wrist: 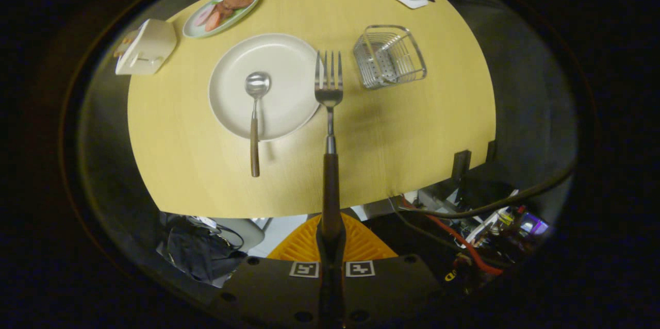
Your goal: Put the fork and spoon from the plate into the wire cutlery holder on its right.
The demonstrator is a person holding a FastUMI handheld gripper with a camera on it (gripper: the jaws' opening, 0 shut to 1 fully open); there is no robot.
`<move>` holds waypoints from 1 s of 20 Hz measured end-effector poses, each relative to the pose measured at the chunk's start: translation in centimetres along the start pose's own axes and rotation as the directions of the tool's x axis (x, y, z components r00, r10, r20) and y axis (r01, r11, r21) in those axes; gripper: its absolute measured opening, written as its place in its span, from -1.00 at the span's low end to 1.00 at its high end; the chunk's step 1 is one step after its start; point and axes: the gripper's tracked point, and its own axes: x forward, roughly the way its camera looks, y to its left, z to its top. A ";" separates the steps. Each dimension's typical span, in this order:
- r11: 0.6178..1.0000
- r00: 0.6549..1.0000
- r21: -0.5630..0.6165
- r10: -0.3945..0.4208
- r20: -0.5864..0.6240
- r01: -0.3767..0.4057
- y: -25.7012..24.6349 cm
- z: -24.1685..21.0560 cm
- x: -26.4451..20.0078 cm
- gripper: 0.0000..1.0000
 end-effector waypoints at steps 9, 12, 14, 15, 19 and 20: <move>0.992 0.998 0.121 0.026 -0.059 -0.018 -3.6 4.1 0.7 -0.90; 0.991 0.995 0.134 0.033 -0.095 -0.020 -4.1 5.7 2.2 -0.91; 0.990 0.991 0.138 0.052 -0.122 -0.035 -4.0 6.5 3.2 -0.90; 0.990 0.989 0.136 0.054 -0.135 -0.035 -4.0 6.8 3.8 -0.88; 0.992 0.989 0.125 0.051 -0.142 -0.034 -4.2 8.4 5.2 -0.84; 0.992 0.988 0.125 0.052 -0.142 -0.034 -4.1 8.7 5.3 -0.81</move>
